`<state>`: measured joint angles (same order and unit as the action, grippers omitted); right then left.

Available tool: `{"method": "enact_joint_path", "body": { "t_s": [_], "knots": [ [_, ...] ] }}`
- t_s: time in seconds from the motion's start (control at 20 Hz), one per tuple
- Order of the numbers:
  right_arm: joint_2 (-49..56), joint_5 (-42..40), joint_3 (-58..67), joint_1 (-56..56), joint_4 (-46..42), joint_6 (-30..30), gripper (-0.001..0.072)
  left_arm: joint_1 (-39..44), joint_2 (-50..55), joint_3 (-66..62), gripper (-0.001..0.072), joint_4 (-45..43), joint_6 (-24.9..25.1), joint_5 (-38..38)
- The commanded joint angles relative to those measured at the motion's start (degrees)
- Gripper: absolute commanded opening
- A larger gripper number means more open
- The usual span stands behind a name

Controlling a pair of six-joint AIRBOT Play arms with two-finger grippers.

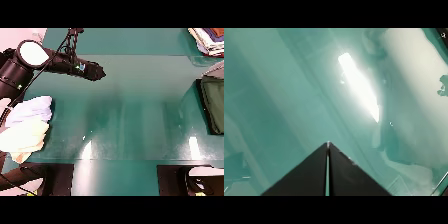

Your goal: Fold the shirts.

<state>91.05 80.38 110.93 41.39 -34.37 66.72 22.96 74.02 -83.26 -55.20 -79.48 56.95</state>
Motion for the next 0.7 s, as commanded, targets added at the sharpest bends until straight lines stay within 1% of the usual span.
{"method": "enact_joint_path", "body": {
  "t_s": [0.0,0.2,0.35,0.55,0.65],
  "knots": [
    [-0.02,11.43,1.42,0.87,-8.26,2.40,0.0011,0.04,0.02,0.00,0.0021,-0.15,0.04,0.28],
    [-0.98,16.37,0.59,0.85,-23.50,8.37,0.0011,0.04,0.02,0.00,0.0022,-0.17,0.04,0.63],
    [-5.81,15.04,-6.80,0.87,-34.53,8.94,0.0011,0.04,0.02,0.00,0.0021,-0.17,0.46,0.70],
    [-11.65,14.10,-17.40,3.41,-40.76,8.98,0.0012,0.04,0.02,0.00,0.0021,-0.35,0.52,0.68],
    [-13.68,13.64,-21.22,5.81,-40.83,8.98,0.0017,0.04,0.02,0.00,0.0021,-0.33,1.62,0.87]
  ]
}}
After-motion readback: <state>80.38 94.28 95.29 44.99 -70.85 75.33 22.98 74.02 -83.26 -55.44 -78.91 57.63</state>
